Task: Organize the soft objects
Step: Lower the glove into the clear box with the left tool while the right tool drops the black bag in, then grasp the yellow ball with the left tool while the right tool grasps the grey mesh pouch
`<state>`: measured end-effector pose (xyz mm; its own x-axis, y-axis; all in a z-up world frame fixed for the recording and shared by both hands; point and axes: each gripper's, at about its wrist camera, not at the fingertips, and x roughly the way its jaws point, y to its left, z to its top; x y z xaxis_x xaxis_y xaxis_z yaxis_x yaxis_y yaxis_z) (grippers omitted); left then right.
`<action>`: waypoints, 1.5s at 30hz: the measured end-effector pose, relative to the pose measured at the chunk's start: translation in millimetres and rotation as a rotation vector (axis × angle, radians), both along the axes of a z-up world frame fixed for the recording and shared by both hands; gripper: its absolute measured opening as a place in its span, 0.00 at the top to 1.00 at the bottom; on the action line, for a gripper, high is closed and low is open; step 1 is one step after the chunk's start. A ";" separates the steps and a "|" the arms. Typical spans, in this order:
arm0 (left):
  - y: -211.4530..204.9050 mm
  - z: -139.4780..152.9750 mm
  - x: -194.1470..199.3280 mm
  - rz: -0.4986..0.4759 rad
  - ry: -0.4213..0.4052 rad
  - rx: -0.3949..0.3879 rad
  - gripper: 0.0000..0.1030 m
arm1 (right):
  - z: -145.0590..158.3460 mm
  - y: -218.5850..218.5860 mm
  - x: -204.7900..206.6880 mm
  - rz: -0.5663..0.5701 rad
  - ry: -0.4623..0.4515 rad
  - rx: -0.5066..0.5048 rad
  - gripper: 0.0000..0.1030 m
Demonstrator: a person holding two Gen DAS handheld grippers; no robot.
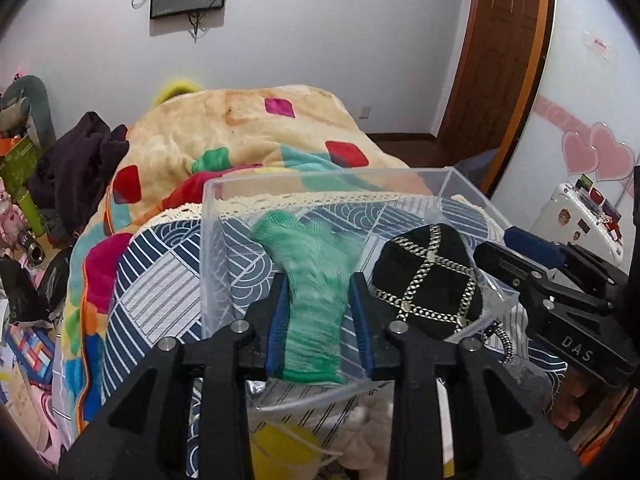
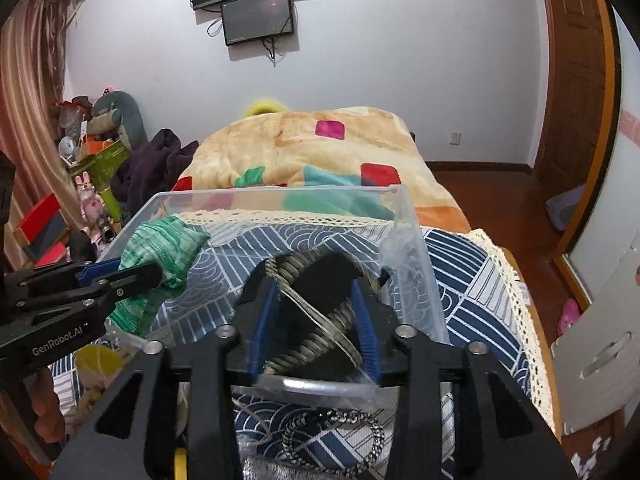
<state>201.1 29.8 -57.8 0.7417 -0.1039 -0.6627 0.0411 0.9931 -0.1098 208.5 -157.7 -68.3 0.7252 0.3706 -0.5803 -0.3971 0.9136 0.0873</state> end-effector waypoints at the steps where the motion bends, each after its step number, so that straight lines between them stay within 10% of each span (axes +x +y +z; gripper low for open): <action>1: 0.4 2.9 -3.4 0.000 -0.011 -0.003 0.60 | 2.6 -1.8 -4.0 -0.001 -0.016 0.000 0.53; 11: 2.0 32.2 -60.0 0.048 -0.165 0.042 0.09 | 29.8 -13.7 -35.6 -0.013 -0.150 0.049 0.24; 27: 17.5 -24.3 -104.5 0.090 -0.071 0.019 0.05 | -12.9 -15.6 -59.2 0.013 -0.034 0.021 0.19; 37: 28.5 -50.9 -95.1 0.117 -0.013 -0.033 0.36 | -61.5 -30.2 -59.9 0.026 0.139 0.048 0.21; 41: 26.4 -54.6 -92.1 0.098 -0.004 -0.047 0.62 | -58.9 -31.7 -62.8 0.056 0.135 0.075 0.45; 45: 19.2 -52.6 -96.9 0.097 -0.025 -0.016 0.62 | -55.0 -30.2 -65.8 0.059 0.123 0.087 0.60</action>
<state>104.2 49.1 -110.4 0.7648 -0.0415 -0.6429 -0.0524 0.9906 -0.1262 142.7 -188.0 -123.3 0.6259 0.4631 -0.6275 -0.4314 0.8759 0.2162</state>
